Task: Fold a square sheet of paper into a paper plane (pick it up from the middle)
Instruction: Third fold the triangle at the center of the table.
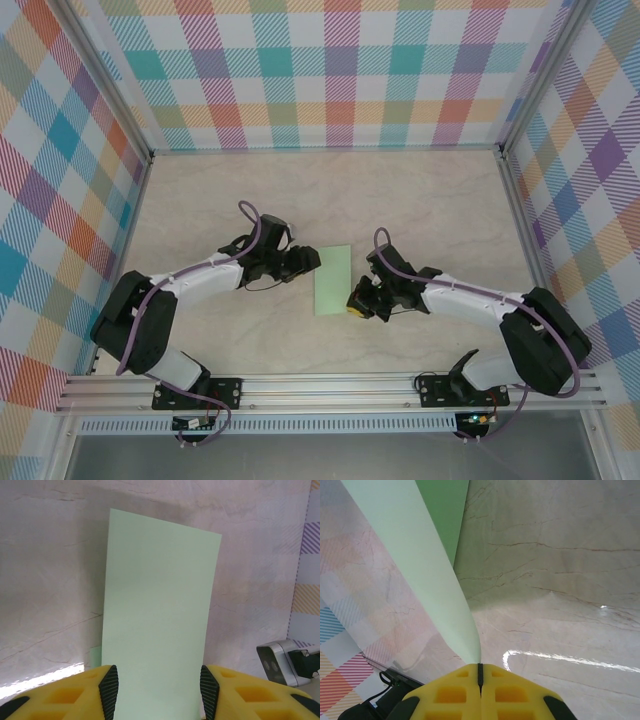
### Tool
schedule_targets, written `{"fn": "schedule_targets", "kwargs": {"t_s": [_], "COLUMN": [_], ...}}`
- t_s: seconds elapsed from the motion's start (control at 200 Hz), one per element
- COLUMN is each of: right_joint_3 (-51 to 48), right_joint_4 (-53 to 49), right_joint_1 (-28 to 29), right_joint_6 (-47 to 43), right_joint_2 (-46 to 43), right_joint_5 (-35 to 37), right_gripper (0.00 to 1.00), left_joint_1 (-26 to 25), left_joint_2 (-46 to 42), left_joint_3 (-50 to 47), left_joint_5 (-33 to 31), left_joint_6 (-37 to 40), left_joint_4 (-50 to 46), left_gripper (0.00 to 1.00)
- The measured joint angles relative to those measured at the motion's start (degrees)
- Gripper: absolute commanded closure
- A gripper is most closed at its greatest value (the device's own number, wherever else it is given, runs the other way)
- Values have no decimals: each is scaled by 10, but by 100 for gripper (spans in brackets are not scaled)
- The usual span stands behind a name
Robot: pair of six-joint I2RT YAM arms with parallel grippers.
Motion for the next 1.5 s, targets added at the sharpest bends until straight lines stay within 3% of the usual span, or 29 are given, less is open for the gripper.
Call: {"fn": "schedule_targets", "kwargs": {"t_s": [0.25, 1.07, 1.28, 1.5], "right_joint_3": [49, 176, 195, 206], "right_joint_4": [-68, -84, -70, -47], "right_joint_1": [0, 0, 0, 0], "right_joint_6": [-23, -84, -95, -103], "right_joint_2": [5, 150, 189, 219], "right_joint_5": [3, 4, 11, 12], "right_gripper": [97, 96, 95, 95], "left_joint_1": [-18, -18, -18, -18], "left_joint_2": [59, 128, 114, 4], "left_joint_3": [10, 32, 33, 17], "left_joint_5": [26, 15, -4, -90], "left_joint_6": [-7, 4, 3, -5], "left_joint_4": [38, 14, -8, -59], "left_gripper": [63, 68, 66, 68]}}
